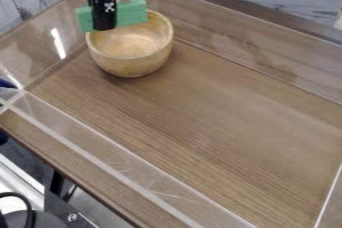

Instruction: Put the green block in the brown bowl

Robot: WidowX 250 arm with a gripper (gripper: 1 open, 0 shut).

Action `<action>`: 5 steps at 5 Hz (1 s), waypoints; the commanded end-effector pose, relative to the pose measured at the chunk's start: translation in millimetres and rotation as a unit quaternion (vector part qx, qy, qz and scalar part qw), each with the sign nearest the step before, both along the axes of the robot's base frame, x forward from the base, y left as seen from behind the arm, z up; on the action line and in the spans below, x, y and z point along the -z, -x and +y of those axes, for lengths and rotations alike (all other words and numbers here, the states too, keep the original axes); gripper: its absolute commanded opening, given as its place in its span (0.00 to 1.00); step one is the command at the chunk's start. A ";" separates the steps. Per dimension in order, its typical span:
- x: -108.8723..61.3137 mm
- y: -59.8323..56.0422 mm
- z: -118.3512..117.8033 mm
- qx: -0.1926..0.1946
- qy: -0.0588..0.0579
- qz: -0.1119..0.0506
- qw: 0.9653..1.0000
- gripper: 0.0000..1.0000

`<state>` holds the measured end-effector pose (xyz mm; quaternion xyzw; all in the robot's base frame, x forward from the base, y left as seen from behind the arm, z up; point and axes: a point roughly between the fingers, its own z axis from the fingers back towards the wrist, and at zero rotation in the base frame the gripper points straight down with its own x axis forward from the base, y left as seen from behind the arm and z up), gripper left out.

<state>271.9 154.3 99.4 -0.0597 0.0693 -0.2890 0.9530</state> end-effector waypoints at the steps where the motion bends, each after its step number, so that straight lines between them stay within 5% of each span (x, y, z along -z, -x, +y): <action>1: -13.9 -16.4 3.0 0.006 -0.035 -0.029 0.999 0.00; 3: 12.9 -28.3 -3.0 -0.023 -0.026 -0.006 0.999 0.00; 5: 45.6 -41.4 0.1 -0.035 -0.008 -0.009 0.999 0.00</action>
